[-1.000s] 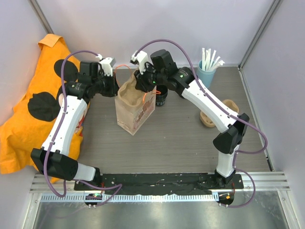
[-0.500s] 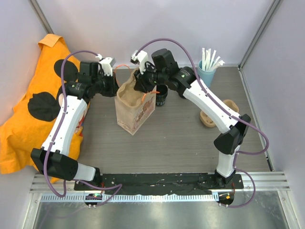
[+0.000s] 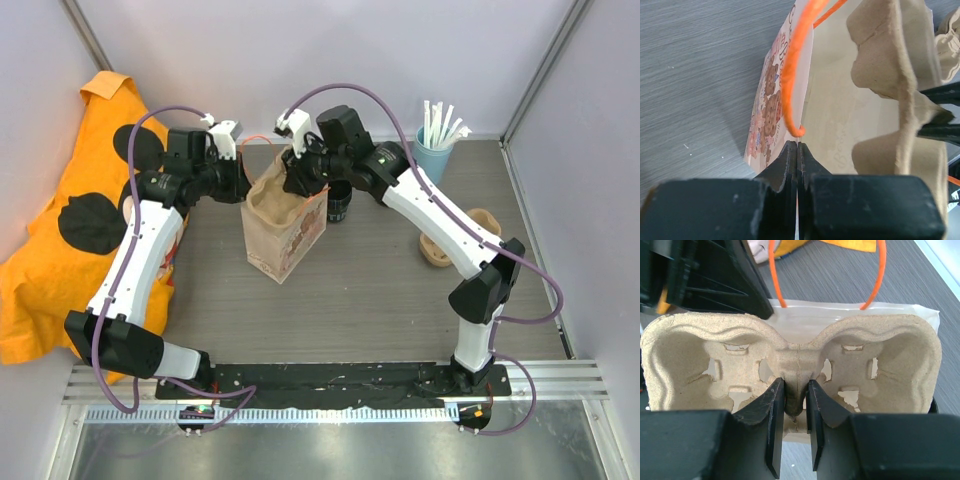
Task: Pack the takeout coffee
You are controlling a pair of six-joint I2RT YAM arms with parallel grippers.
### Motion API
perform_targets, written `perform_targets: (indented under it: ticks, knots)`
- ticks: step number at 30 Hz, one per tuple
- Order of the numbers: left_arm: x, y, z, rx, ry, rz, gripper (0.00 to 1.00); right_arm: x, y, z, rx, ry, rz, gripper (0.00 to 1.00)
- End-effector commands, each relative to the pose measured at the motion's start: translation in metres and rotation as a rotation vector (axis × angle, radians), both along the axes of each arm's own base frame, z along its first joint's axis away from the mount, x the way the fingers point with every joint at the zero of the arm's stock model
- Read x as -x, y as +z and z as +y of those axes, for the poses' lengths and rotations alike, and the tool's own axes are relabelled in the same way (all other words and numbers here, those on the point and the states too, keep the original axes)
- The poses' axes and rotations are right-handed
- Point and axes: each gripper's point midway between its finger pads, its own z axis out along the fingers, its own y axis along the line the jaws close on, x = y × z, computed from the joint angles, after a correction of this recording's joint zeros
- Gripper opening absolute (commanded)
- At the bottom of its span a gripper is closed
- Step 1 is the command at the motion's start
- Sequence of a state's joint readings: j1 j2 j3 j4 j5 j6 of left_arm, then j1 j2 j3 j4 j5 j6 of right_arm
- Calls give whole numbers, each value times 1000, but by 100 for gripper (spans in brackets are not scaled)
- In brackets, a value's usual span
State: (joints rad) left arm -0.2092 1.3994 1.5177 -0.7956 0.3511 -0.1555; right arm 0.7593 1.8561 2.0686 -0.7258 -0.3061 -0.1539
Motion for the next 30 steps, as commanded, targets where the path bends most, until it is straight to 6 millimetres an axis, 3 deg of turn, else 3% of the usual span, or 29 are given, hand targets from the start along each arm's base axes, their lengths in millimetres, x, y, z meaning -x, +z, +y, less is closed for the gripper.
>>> perform_targets:
  ticks: [1,12,20,30]
  knots:
    - [2,20,-6,42,-21,-58,0,-9,4,-5,7,-56,-42,27]
    - [7,14,-2,33,-1,-35,0,-28,-13,-4,49,-120,-42,27]
    - [15,8,-13,98,-19,25,0,-17,-21,-1,46,-87,12,27]
    - [12,11,-18,133,-11,42,0,-7,-25,-18,124,-91,-21,28]
